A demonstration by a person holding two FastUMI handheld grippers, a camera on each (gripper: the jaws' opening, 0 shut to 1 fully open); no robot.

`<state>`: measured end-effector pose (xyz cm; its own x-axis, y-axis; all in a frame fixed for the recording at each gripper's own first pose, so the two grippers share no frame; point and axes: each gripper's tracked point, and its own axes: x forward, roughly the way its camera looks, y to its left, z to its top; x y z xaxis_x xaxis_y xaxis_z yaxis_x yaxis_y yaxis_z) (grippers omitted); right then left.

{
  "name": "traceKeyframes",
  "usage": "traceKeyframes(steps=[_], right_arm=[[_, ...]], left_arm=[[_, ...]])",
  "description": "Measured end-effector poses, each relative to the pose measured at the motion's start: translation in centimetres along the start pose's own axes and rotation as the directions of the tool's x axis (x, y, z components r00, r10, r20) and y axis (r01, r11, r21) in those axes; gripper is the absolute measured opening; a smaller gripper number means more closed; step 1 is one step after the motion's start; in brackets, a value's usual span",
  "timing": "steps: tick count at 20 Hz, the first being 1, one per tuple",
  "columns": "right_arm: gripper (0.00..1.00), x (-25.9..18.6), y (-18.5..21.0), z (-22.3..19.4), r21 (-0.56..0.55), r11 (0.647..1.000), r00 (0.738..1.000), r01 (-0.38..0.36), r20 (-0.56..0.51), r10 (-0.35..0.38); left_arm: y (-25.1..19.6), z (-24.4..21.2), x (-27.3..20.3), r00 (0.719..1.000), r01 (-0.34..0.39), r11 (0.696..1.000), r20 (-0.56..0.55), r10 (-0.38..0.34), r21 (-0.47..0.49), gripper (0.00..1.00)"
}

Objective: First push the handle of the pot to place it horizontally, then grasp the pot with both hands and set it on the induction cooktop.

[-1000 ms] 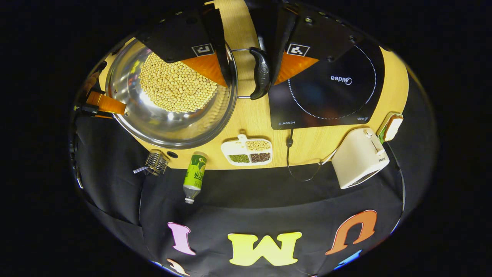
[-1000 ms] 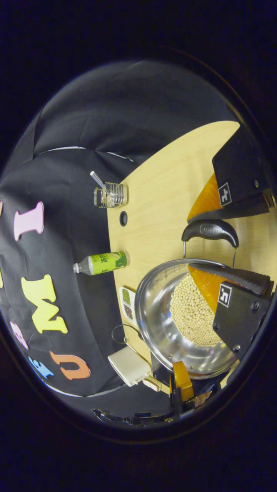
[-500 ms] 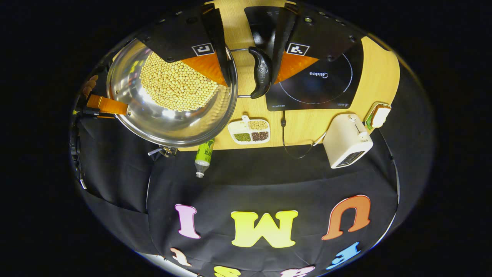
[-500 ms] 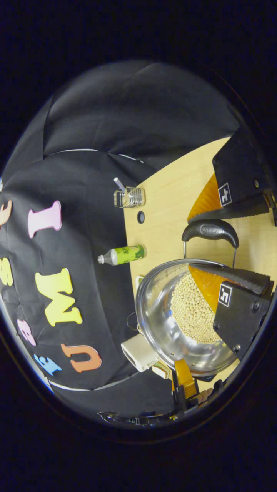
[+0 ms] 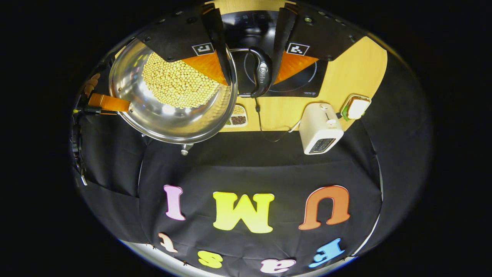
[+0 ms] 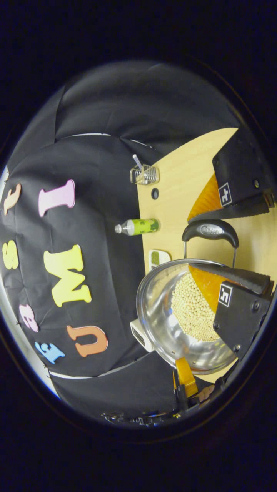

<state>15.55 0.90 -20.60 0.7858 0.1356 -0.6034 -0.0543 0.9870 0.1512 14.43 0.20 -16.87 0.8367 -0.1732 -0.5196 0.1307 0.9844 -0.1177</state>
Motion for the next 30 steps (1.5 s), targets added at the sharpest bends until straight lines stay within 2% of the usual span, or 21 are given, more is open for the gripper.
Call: traceKeyframes(steps=[9, 14, 24, 30], right_arm=[[0.59, 3.4, 8.3, 1.0, -0.037, 0.995, 0.996, -0.091, 0.022, 0.091], [0.59, 6.6, 12.0, -0.1, -0.062, 0.991, 0.993, -0.116, 0.015, 0.118], [0.59, 12.8, 17.5, -3.7, -0.051, 0.985, 0.986, -0.162, -0.055, 0.160], [0.59, 15.2, 18.7, -5.9, -0.062, 0.986, 0.984, -0.158, -0.093, 0.152]], left_arm=[[8.1, 0.1, -0.7, 0.996, -0.088, 0.994, 0.024, 0.090, -0.059, 0.53], [12.2, -0.9, 0.4, 0.992, -0.124, 0.987, 0.013, 0.126, -0.102, 0.53], [18.9, -5.1, 3.8, 0.982, -0.184, 0.963, -0.070, 0.173, -0.195, 0.53], [20.6, -8.0, 5.9, 0.980, -0.187, 0.952, -0.117, 0.163, -0.244, 0.53]])
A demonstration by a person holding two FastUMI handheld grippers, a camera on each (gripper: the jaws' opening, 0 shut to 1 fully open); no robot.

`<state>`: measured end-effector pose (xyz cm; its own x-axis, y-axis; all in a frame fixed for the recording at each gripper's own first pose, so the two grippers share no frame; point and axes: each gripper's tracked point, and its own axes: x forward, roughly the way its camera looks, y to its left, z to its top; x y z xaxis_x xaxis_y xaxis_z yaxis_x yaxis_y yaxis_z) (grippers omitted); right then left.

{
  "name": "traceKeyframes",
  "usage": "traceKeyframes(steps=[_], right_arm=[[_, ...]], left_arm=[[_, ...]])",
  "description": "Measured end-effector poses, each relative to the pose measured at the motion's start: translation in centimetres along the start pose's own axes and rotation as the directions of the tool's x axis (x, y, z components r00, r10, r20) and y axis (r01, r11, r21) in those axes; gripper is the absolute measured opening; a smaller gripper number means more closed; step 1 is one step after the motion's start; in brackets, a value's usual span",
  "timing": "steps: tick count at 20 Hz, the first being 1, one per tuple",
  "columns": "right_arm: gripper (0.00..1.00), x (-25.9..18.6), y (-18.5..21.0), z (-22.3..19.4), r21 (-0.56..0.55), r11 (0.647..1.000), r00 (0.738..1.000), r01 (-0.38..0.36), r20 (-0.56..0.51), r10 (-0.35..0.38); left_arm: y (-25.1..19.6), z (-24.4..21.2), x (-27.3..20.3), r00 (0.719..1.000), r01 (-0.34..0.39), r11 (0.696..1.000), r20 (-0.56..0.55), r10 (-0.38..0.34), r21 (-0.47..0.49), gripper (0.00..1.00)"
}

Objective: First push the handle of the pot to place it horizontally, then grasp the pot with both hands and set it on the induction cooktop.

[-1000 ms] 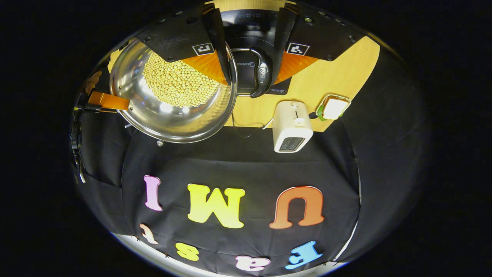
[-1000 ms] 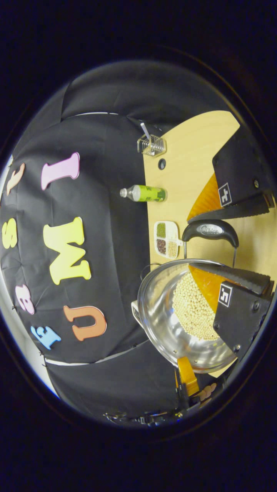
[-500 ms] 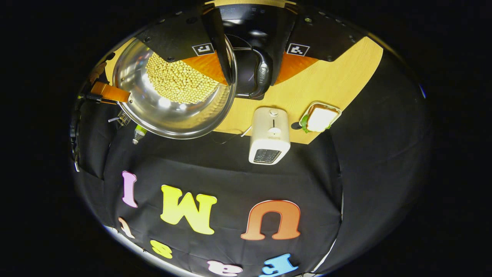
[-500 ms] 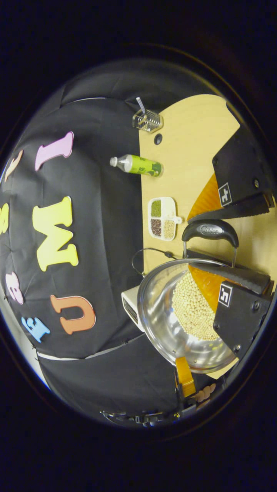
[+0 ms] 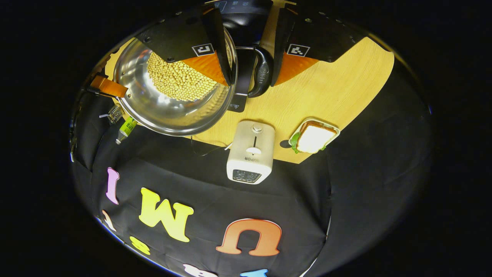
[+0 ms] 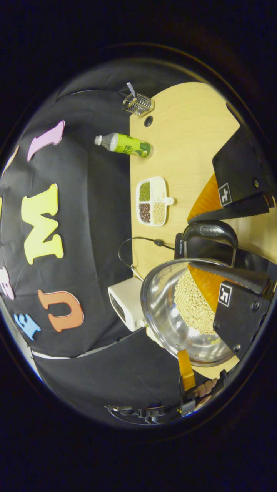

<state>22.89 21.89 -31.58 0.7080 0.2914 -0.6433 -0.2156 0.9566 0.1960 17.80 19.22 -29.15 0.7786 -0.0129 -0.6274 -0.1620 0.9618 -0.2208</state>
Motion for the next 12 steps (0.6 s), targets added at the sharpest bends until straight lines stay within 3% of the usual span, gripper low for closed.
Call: traceKeyframes(steps=[5, 10, 11, 12], right_arm=[[0.58, 1.3, 0.0, -1.3, 0.040, 0.999, 1.000, -0.008, -0.020, 0.009], [0.58, 2.0, -0.4, -1.7, 0.094, 0.994, 0.998, -0.056, 0.011, 0.056], [0.59, 2.0, -0.4, -1.8, 0.086, 0.995, 0.999, -0.054, 0.009, 0.053], [0.60, 2.1, -0.4, -1.7, 0.078, 0.996, 0.999, -0.051, 0.013, 0.050]], left_arm=[[0.5, -0.1, 0.8, 1.000, -0.016, 1.000, 0.017, 0.015, 0.026, 0.53], [0.3, 0.3, 0.9, 0.996, 0.009, 0.999, 0.091, -0.013, 0.053, 0.55], [0.3, 0.2, 1.0, 0.996, 0.013, 0.999, 0.090, -0.018, 0.049, 0.46], [0.3, 0.3, 0.9, 0.995, 0.018, 0.999, 0.094, -0.022, 0.046, 0.56]])
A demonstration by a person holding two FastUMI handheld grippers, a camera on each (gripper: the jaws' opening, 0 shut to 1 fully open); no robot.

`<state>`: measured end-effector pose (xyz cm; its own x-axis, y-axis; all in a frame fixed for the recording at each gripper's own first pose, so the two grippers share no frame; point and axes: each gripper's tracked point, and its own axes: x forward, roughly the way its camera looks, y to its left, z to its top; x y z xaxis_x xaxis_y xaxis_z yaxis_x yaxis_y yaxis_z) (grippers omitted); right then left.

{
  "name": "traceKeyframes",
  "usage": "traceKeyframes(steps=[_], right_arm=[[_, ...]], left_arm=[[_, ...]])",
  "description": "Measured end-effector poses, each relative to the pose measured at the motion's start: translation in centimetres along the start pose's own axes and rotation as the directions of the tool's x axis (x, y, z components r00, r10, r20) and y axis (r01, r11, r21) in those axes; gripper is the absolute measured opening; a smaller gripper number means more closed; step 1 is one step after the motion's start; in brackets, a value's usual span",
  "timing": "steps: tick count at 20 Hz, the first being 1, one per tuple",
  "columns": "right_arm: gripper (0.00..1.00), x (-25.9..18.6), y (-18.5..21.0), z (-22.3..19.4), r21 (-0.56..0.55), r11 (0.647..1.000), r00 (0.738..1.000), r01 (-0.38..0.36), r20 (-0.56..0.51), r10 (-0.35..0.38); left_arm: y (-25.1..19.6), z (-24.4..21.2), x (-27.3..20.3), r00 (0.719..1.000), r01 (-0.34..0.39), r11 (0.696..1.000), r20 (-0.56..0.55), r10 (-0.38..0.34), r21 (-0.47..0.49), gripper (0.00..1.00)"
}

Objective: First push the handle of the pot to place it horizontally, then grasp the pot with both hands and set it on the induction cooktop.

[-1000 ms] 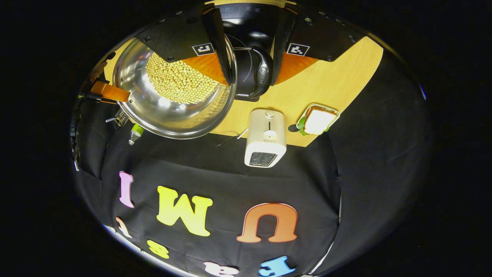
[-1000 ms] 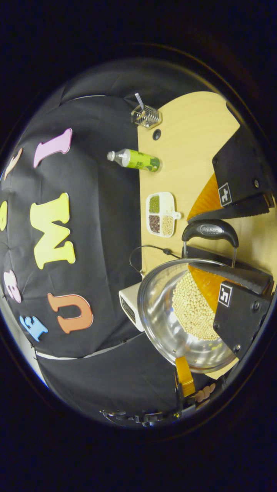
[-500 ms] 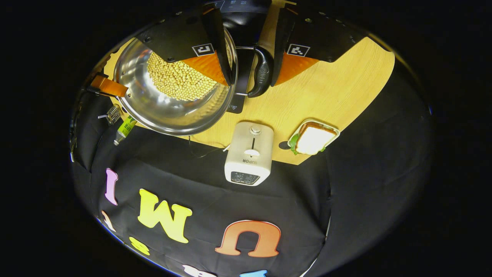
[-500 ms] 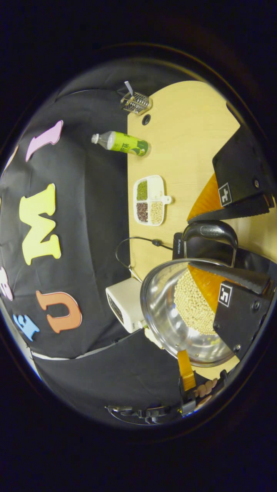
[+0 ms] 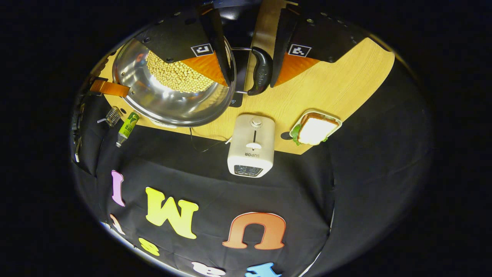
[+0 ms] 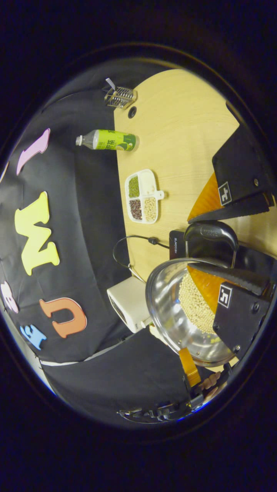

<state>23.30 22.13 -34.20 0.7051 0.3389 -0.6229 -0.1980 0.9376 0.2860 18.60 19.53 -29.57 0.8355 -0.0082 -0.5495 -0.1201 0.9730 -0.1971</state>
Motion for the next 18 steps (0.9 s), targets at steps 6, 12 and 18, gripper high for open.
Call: traceKeyframes(steps=[6, 12, 18], right_arm=[[0.70, -0.1, -0.2, 0.5, -0.053, 0.998, 0.999, -0.015, 0.047, 0.017], [0.90, -3.1, -1.7, 2.2, -0.097, 0.992, 0.982, 0.077, 0.182, -0.058], [0.92, -9.4, -2.2, 2.4, -0.105, 0.991, 0.955, 0.085, 0.291, -0.051]], left_arm=[[0.9, -1.2, 0.2, 1.000, 0.007, 1.000, -0.016, -0.007, -0.017, 0.67], [1.9, 0.2, -2.8, 0.994, -0.044, 0.998, 0.100, 0.039, 0.052, 0.99], [2.5, 2.2, -7.4, 0.972, -0.130, 0.989, 0.204, 0.115, 0.063, 0.96]])
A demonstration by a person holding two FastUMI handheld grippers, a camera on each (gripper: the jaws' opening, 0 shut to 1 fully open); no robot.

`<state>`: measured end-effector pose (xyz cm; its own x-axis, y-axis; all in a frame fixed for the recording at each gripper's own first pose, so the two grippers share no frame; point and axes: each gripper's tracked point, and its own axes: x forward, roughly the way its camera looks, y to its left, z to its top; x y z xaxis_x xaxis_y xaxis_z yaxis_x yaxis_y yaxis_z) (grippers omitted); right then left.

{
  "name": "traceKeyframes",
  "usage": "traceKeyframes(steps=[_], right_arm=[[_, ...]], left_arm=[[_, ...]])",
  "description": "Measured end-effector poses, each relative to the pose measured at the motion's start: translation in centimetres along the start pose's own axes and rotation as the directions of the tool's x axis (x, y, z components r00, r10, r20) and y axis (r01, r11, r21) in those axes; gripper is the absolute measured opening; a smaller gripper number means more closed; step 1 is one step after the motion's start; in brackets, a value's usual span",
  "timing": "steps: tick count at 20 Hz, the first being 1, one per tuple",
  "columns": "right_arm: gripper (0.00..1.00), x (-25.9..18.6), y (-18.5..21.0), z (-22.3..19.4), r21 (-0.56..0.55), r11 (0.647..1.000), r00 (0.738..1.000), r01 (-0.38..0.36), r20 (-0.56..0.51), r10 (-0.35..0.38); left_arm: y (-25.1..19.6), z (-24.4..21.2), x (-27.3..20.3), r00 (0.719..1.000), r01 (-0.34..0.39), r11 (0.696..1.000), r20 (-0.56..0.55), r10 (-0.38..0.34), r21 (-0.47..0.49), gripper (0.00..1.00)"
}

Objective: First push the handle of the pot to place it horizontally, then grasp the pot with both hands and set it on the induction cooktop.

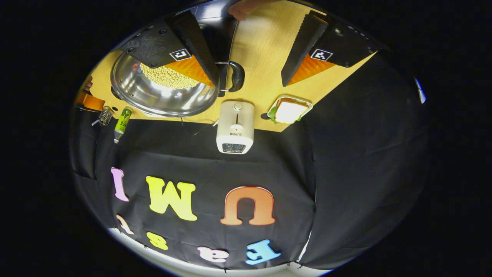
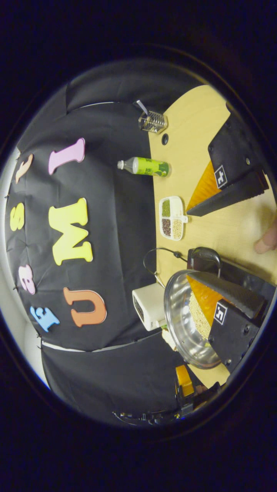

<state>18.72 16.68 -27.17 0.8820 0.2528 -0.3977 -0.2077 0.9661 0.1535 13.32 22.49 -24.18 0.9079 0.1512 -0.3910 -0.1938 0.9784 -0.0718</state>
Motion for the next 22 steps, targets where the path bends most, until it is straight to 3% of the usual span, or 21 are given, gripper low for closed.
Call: traceKeyframes(steps=[4, 6, 9, 22], right_arm=[[0.93, -4.8, -0.7, 0.0, -0.001, 1.000, 0.995, 0.020, 0.095, -0.020], [0.99, -7.2, -1.0, -0.3, -0.005, 1.000, 0.993, 0.024, 0.113, -0.023], [0.98, -10.6, -1.4, -0.2, -0.009, 1.000, 0.991, 0.013, 0.131, -0.012], [0.96, -23.0, -8.1, 4.8, -0.006, 0.991, 0.958, 0.136, 0.256, -0.130]], left_arm=[[-1.0, 1.0, -3.8, 0.999, 0.010, 1.000, 0.042, -0.010, 0.004, 0.95], [-1.9, 1.3, -5.6, 0.998, 0.008, 1.000, 0.062, -0.010, 0.021, 0.94], [-3.9, 1.8, -8.3, 0.995, 0.026, 0.999, 0.095, -0.028, 0.022, 0.94], [-11.6, 8.3, -19.9, 0.958, 0.044, 0.999, 0.281, -0.050, 0.028, 0.95]])
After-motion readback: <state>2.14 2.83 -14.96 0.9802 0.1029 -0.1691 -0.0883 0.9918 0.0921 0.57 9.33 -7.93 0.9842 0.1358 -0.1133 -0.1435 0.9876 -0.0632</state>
